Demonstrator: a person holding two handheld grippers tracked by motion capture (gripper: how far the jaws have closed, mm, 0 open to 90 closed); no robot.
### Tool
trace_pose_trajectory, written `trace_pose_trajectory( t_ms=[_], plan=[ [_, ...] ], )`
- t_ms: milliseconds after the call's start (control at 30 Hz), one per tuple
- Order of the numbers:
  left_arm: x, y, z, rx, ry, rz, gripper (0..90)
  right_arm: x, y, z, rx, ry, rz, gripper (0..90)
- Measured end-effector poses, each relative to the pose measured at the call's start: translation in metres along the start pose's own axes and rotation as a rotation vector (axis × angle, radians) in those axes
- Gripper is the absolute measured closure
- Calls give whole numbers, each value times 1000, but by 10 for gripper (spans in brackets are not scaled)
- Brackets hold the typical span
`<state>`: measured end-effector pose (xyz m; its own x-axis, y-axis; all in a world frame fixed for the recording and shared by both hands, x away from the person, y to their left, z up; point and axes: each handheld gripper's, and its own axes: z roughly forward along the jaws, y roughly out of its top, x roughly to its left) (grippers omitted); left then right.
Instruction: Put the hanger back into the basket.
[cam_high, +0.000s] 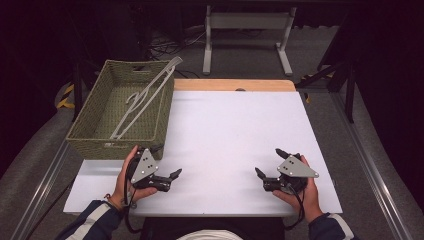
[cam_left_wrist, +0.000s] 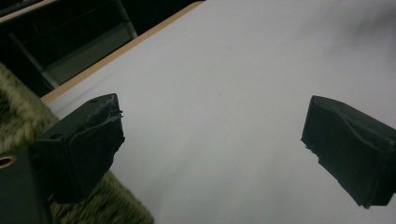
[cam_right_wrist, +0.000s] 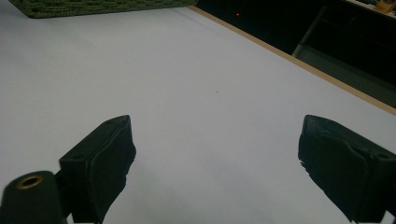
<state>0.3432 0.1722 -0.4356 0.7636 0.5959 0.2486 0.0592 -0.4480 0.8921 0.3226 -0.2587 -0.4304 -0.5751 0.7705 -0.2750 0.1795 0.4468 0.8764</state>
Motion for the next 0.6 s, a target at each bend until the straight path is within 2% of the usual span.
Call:
trace_pose_trajectory(
  t_ms=[33, 67, 167, 233, 400, 600],
  plan=[
    [2, -5, -2, 4, -18, -39, 62, 0, 0, 0, -1, 0, -4, 111],
    [3, -8, -4, 17, -16, -53, 63, 1, 0, 0, -2, 3, -9, 111],
    [5, -15, -7, 40, -18, -63, 57, 1, 0, -1, -3, -1, -9, 111],
    [5, -16, -9, 38, -12, -76, 52, 0, 0, -2, 1, -6, -10, 111],
    [6, -16, -8, 38, -12, -72, 49, -2, 0, -2, -3, -11, -2, 111],
    [5, -15, -9, 27, -22, -70, 50, -1, 0, -1, 10, -11, -17, 113]
  ],
)
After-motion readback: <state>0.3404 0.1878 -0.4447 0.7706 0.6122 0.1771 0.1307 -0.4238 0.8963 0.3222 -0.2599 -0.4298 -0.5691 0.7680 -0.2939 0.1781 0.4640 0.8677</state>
